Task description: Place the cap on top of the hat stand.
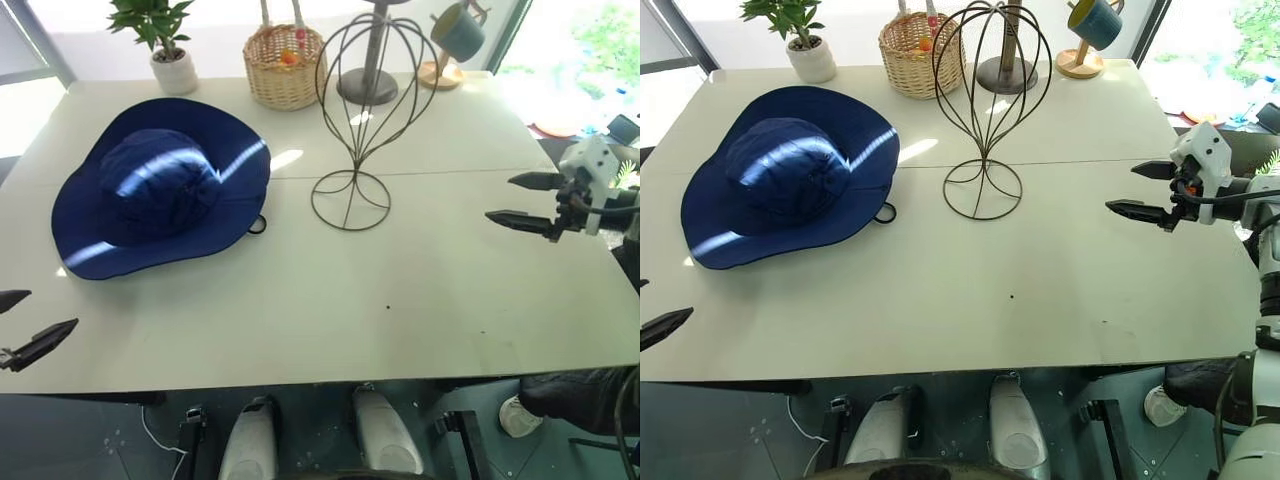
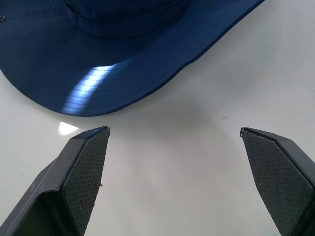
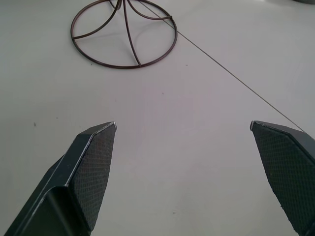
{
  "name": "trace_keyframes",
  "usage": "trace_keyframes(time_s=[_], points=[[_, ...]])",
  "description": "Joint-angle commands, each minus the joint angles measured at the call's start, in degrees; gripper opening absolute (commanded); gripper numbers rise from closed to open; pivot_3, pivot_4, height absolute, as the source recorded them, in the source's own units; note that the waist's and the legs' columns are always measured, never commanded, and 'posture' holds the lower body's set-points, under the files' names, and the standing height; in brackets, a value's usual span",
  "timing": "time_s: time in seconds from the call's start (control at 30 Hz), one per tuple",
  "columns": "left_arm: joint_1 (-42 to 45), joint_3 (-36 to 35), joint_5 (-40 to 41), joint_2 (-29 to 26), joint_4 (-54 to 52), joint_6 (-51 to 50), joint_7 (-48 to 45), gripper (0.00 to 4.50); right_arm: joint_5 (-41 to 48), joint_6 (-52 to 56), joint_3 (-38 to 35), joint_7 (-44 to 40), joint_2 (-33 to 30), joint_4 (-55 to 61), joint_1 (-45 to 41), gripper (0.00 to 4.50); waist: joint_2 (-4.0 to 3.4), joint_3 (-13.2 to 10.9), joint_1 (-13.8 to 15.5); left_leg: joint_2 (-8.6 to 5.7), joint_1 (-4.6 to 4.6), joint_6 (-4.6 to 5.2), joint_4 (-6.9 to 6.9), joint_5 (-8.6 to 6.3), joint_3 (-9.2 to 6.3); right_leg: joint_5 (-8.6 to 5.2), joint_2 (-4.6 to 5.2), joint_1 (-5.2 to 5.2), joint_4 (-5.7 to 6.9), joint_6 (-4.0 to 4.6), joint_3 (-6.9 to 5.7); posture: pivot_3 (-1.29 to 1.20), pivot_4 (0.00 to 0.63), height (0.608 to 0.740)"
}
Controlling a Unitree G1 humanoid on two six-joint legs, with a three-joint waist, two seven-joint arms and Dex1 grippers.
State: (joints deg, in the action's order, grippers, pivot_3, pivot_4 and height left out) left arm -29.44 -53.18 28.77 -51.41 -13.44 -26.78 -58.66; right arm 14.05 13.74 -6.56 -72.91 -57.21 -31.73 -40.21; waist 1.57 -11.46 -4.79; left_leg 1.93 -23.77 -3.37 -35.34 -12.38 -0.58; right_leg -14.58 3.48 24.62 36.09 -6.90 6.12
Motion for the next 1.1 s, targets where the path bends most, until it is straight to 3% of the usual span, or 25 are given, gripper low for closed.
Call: trace_keyframes(time_s=[0.03, 0.37, 0.57, 0.73, 0.9, 1.1], points=[[-0.5, -3.0, 1.1, 0.1, -1.3, 0.0, -1.4, 4.44, 0.1, -1.4, -0.9, -0.1, -0.4, -0.3, -1.4, 4.50, 0.00, 0.0, -0.1, 0.00, 0.00, 0.00, -0.01, 0.00, 0.00, 0.00, 0.00, -0.01, 0.00, 0.00, 0.00, 0.00, 0.150, 0.740], [1.6, -1.2, 0.8, -1.4, -2.4, -0.5, -1.9, 4.44, 0.7, -1.3, -1.6, -0.8, -0.9, 0.6, 0.2, 4.50, 0.00, 0.0, -0.8, 0.00, 0.01, 0.01, -0.02, 0.00, 0.00, 0.01, -0.01, -0.04, 0.05, -0.02, 0.00, 0.00, 0.150, 0.740], [9.2, 5.2, 1.2, -5.4, -4.6, -0.1, -1.6, 4.44, 2.1, 2.1, -2.3, -3.0, -2.8, 5.9, 2.4, 4.50, -0.01, 0.0, -0.6, 0.00, 0.13, 0.01, -0.04, 0.01, -0.01, 0.01, -0.04, -0.13, 0.14, -0.02, 0.01, 0.00, 0.150, 0.740], [17.5, 17.2, -3.1, -9.2, -5.9, 6.3, -3.2, 4.44, 7.3, 9.3, -7.0, -4.0, -5.4, 17.7, 8.6, 4.50, -0.02, 0.0, -0.5, -0.01, 0.13, 0.01, -0.10, 0.01, -0.02, 0.01, -0.04, -0.19, 0.14, -0.04, 0.01, 0.00, 0.150, 0.740], [23.1, 31.1, -14.3, -12.9, -2.7, 18.3, -4.5, 4.44, 13.9, 18.6, -14.0, -2.3, -6.8, 32.2, 17.1, 4.50, -0.03, 0.0, -0.7, 0.04, 0.17, 0.01, -0.05, 0.01, -0.02, 0.02, -0.11, -0.19, 0.16, -0.07, 0.02, 0.00, 0.150, 0.740], [33.6, 43.6, -28.5, -9.7, 7.2, 30.7, 3.9, 4.44, 24.5, 31.1, -23.8, 0.3, -7.1, 49.3, 25.4, 4.50, -0.06, 0.0, -0.4, 0.07, 0.27, 0.02, -0.08, 0.02, -0.05, 0.03, -0.20, -0.21, 0.31, -0.08, 0.07, 0.00, 0.150, 0.740]])
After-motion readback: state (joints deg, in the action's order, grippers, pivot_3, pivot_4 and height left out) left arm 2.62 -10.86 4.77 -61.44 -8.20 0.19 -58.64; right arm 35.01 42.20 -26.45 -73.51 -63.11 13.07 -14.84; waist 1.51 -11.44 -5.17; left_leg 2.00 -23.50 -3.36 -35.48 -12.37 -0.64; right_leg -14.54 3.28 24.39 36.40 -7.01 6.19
